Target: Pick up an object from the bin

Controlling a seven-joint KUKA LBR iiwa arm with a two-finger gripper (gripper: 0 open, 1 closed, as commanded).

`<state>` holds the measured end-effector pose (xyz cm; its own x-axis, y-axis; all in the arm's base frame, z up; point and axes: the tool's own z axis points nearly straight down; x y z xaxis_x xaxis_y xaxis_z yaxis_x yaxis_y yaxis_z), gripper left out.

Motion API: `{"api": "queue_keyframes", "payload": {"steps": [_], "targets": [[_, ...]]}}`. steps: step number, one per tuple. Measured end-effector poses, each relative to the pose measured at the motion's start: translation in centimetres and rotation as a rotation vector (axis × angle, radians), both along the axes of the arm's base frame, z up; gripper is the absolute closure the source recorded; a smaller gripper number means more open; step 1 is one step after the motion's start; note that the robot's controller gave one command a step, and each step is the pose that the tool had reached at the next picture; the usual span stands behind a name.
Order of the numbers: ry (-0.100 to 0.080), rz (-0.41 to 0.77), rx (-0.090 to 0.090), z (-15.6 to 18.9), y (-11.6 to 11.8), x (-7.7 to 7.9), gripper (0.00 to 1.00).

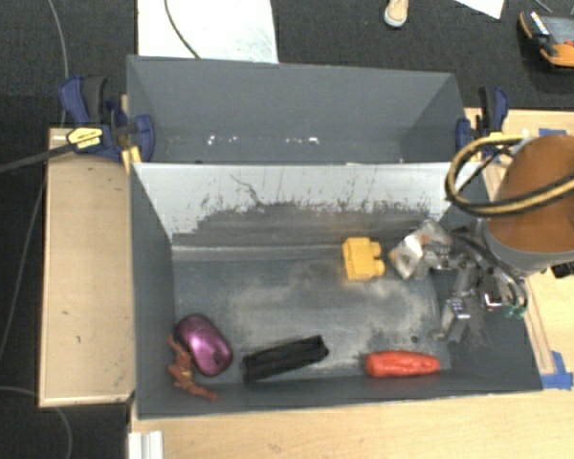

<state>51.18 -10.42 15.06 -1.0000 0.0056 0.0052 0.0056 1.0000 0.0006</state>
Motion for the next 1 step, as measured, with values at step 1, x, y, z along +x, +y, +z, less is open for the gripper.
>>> {"api": "queue_keyframes", "payload": {"steps": [1], "targets": [[-0.008, 0.007, -0.001, 0.44, 0.06, 0.18, 0.00]]}}
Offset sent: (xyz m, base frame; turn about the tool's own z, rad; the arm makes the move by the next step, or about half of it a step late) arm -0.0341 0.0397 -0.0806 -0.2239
